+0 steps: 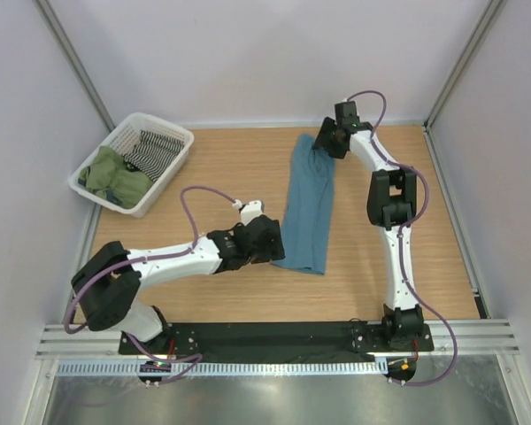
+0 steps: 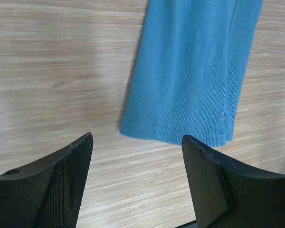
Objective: Fold and stack the tank tops
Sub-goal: Fold the tank top
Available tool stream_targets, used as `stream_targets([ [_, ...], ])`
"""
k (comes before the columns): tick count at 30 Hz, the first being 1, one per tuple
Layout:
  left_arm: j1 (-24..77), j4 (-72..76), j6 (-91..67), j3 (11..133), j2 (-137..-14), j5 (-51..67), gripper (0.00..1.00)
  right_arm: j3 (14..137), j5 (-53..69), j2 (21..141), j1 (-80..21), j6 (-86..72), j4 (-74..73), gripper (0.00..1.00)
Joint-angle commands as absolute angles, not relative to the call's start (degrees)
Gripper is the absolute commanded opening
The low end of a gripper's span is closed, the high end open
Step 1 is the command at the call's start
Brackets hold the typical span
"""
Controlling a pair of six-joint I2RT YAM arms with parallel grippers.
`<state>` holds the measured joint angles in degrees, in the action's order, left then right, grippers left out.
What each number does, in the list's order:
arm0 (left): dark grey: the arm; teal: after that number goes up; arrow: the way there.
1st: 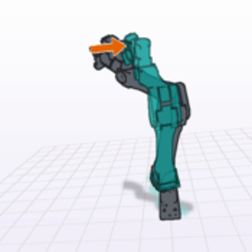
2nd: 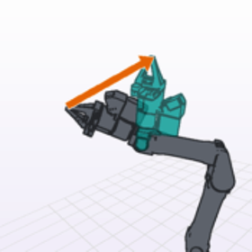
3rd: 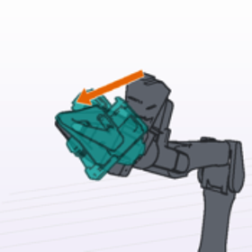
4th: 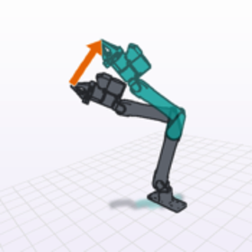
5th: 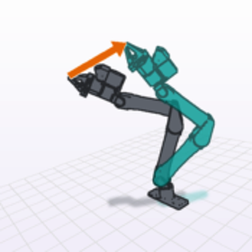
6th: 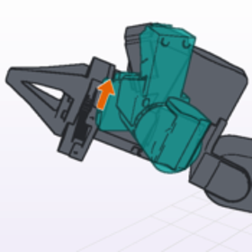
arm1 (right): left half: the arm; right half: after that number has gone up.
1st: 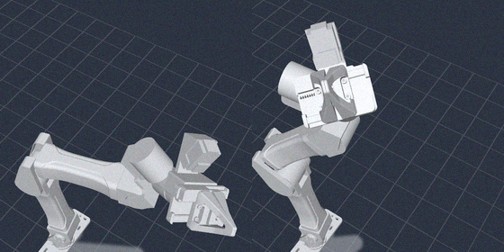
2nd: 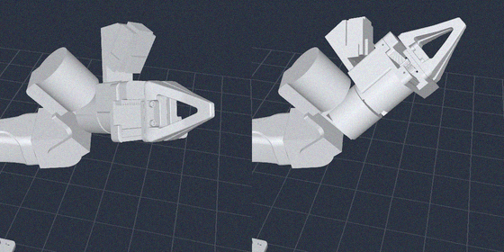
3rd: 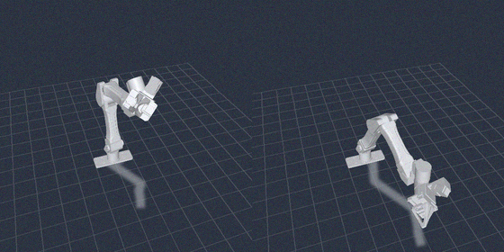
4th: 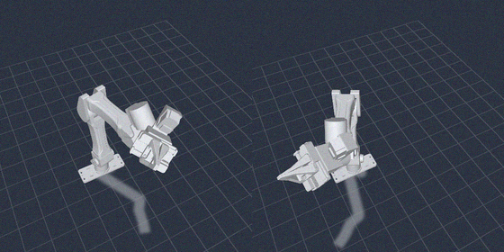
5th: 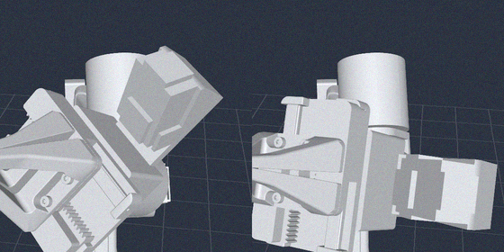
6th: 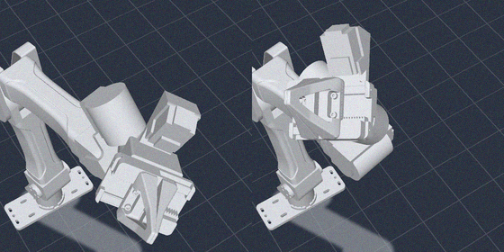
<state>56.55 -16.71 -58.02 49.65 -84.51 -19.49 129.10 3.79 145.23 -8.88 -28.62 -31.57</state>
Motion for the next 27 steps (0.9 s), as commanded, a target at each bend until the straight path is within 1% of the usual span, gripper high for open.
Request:
stream_targets([
  [1,55.4,-13.9,-54.5,52.8,-88.0,-15.7,0.76,127.3,1.4,135.5,-8.3,-27.4,-32.0,0.65],
  [4,54.8,-13.1,-54.6,54.2,-91.7,-13.9,0.75,120.0,0.3,129.1,-8.0,-26.7,-29.3,0.68],
  [5,54.7,-12.6,-54.6,54.7,-92.7,-13.4,0.72,116.5,0.3,127.7,-7.9,-26.6,-28.7,0.68],
  [6,54.6,-12.3,-54.6,54.8,-94.4,-13.0,0.66,114.6,-1.5,126.4,-7.9,-26.3,-28.3,0.70],
  [9,54.4,-11.6,-54.8,54.9,-96.7,-12.5,0.55,108.7,-0.7,121.3,-7.7,-25.6,-28.0,0.70],
  [10,54.4,-11.2,-54.9,54.8,-97.0,-12.7,0.54,107.2,1.6,118.8,-7.7,-25.5,-28.0,0.70],
  [12,54.4,-10.5,-55.1,54.1,-97.6,-12.6,0.45,100.1,2.5,115.1,-7.8,-25.9,-26.4,0.68],
  [13,54.4,-9.8,-55.3,54.0,-97.6,-12.1,0.42,97.3,3.0,111.2,-7.8,-26.4,-24.0,0.68],
  [14,54.4,-9.5,-55.4,53.9,-97.8,-12.0,0.38,92.1,3.8,109.4,-7.8,-26.5,-22.9,0.68],
  [15,54.4,-9.3,-55.5,53.9,-98.0,-11.7,0.26,89.7,4.0,107.9,-7.9,-26.5,-22.2,0.66],
  [16,54.4,-9.3,-55.5,53.8,-98.0,-11.3,0.19,87.6,4.1,106.2,-7.9,-26.6,-21.8,0.66],
  [17,54.4,-9.3,-55.7,53.4,-97.8,-10.7,0.04,83.8,4.9,103.6,-7.9,-26.6,-22.0,0.64],
  [18,54.4,-9.1,-56.5,52.8,-97.0,-10.5,0.00,82.1,5.2,102.4,-8.0,-26.5,-23.1,0.62],
  [23,55.9,-5.8,-61.5,45.8,-92.6,-11.5,0.00,67.9,6.6,93.8,-9.1,-26.0,-26.0,0.53],
  [25,58.0,-5.2,-64.8,42.8,-90.9,-14.4,0.00,60.8,7.7,87.7,-9.8,-27.2,-25.9,0.52],
  [27,60.2,-4.6,-67.3,40.7,-87.5,-17.5,0.00,57.2,7.0,82.0,-12.3,-28.5,-27.1,0.51],
])
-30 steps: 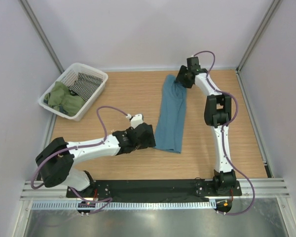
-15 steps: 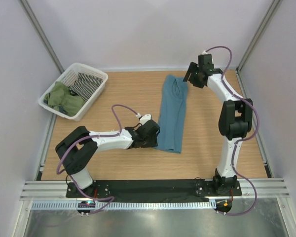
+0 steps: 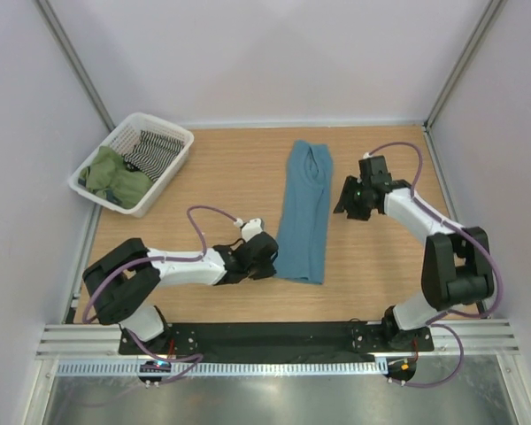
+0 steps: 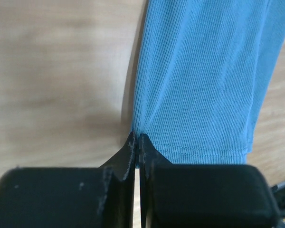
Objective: Fold and stack the tank tops
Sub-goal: Fold the tank top
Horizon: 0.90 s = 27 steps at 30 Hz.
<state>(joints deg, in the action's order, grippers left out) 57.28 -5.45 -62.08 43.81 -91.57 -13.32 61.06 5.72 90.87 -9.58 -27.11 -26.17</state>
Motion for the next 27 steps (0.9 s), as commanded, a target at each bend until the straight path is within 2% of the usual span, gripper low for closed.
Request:
stream_targets([
  [1,60.8,-3.4,-69.6,38.6,-86.6,-18.0,0.00,54.7,6.4,80.6,-13.4,-28.7,-27.8,0.50],
  [4,62.4,-2.0,-72.2,36.5,-85.1,-18.8,0.00,51.0,4.9,76.8,-17.8,-30.2,-31.2,0.46],
  [9,64.8,-0.8,-73.7,35.4,-85.4,-20.5,0.00,47.4,1.8,75.4,-19.1,-31.1,-28.1,0.49],
  [15,65.3,-0.7,-73.0,35.4,-84.9,-20.5,0.00,57.3,0.5,87.2,-19.0,-29.7,-27.9,0.53],
  [27,65.2,-2.5,-71.9,36.5,-84.5,-22.0,0.03,73.3,-4.1,106.2,-18.9,-28.7,-28.0,0.51],
])
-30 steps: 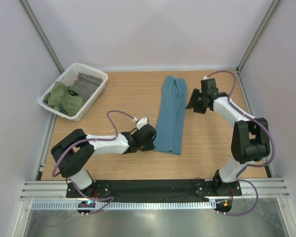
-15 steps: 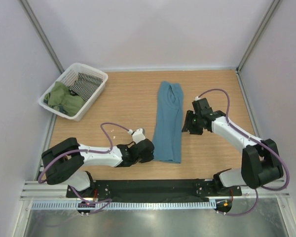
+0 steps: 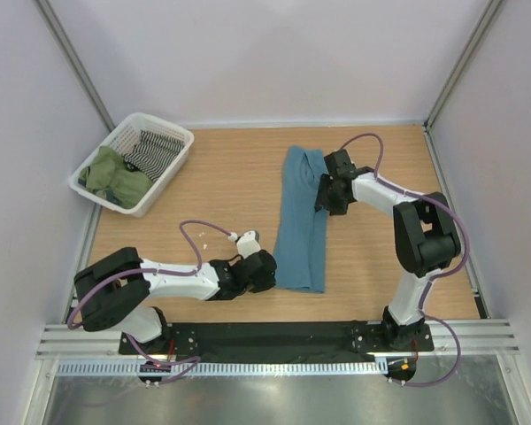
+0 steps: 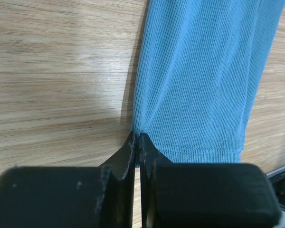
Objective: Fold and stack the tank tops
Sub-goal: Fold the tank top
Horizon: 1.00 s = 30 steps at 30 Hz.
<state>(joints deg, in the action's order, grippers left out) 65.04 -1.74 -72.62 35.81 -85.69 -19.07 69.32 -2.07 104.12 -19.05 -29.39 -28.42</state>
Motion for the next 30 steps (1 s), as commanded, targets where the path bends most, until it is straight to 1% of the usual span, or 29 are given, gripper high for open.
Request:
stream_targets([
  [1,65.2,-3.0,-71.6,36.6,-84.3,-22.2,0.03,74.9,-4.4,107.1,-18.8,-28.7,-28.0,0.51],
  [6,65.2,-4.4,-70.9,37.5,-83.7,-23.3,0.04,78.9,-5.5,111.3,-18.7,-28.6,-29.4,0.51],
  [8,65.0,-4.6,-70.7,37.7,-83.8,-23.3,0.04,80.4,-5.4,113.0,-18.7,-28.3,-29.6,0.48],
  [9,64.9,-4.7,-70.7,38.0,-83.9,-23.2,0.04,80.9,-5.5,113.6,-18.6,-28.3,-29.6,0.46],
  [10,64.7,-4.6,-70.7,37.9,-84.2,-22.9,0.05,81.6,-5.7,114.1,-18.6,-28.2,-29.7,0.41],
  [12,63.5,-3.9,-70.8,37.7,-85.0,-21.2,0.05,82.5,-6.1,115.7,-18.7,-28.2,-30.1,0.36],
  [13,62.4,-3.2,-70.9,37.4,-85.4,-20.1,0.05,83.4,-6.2,116.3,-18.6,-28.2,-30.1,0.31],
  [14,61.8,-2.3,-70.9,37.1,-85.8,-18.2,0.04,83.9,-6.1,117.2,-18.7,-28.1,-30.1,0.29],
  [18,59.2,-0.3,-70.4,36.4,-86.7,-16.0,0.04,87.7,-5.7,120.7,-18.7,-28.3,-30.8,0.29],
  [21,56.3,-0.3,-67.7,37.1,-86.7,-15.2,0.04,94.8,-4.8,124.8,-18.7,-28.7,-31.9,0.28],
  [23,53.4,-0.3,-66.5,37.7,-86.7,-13.9,0.04,98.4,-3.7,127.2,-18.7,-28.8,-33.0,0.29],
  [24,52.7,-0.3,-65.6,38.6,-86.9,-13.5,0.04,100.2,-3.1,128.1,-18.7,-28.8,-33.5,0.31],
  [25,52.0,-0.9,-65.0,39.2,-86.9,-13.7,0.04,103.5,-2.3,130.1,-18.7,-28.8,-33.8,0.37],
  [27,52.0,-3.2,-62.9,41.1,-86.8,-14.3,0.04,106.3,-1.8,131.1,-18.7,-28.8,-35.2,0.42],
  [28,52.0,-3.9,-62.5,41.7,-86.7,-14.8,0.06,108.0,-1.8,131.0,-18.7,-28.7,-35.9,0.49],
  [30,51.9,-5.2,-62.0,42.0,-86.1,-15.4,0.08,107.9,-1.8,129.3,-18.8,-28.3,-35.9,0.53],
])
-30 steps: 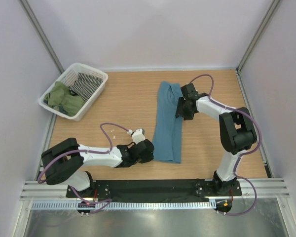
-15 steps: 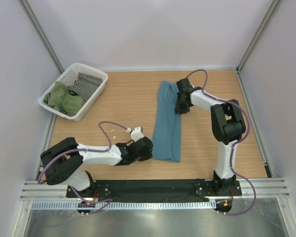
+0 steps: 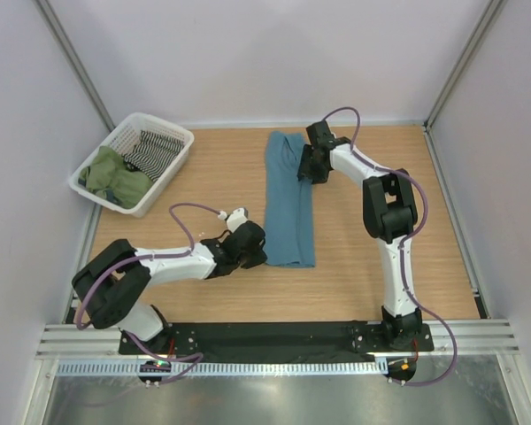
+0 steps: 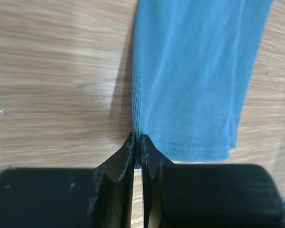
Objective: Fold and stack the tank tops
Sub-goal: Fold the tank top
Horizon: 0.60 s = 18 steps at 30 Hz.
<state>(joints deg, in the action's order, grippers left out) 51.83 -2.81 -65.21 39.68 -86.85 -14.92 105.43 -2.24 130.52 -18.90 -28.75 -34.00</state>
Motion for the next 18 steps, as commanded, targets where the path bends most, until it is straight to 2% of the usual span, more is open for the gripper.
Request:
stream_targets([
  [1,51.9,-5.2,-61.9,41.8,-85.7,-15.6,0.11,106.1,-2.3,126.6,-18.8,-28.0,-35.6,0.55],
  [4,51.9,-5.1,-62.2,40.9,-84.6,-15.4,0.14,100.0,-2.1,121.3,-18.7,-27.3,-34.3,0.59],
  [8,51.9,-4.7,-62.3,39.8,-84.3,-14.9,0.15,86.4,-0.7,106.9,-19.2,-27.0,-30.8,0.61],
  [12,51.9,-4.2,-62.4,38.4,-83.9,-14.2,0.16,69.8,2.9,95.5,-20.9,-26.6,-29.5,0.51],
  [16,52.0,-4.0,-62.8,37.7,-84.3,-13.9,0.18,60.8,2.8,87.4,-23.0,-27.8,-30.8,0.38],
  [18,52.0,-3.8,-62.8,37.4,-84.4,-13.6,0.21,58.0,3.2,84.7,-24.7,-28.8,-31.4,0.40],
])
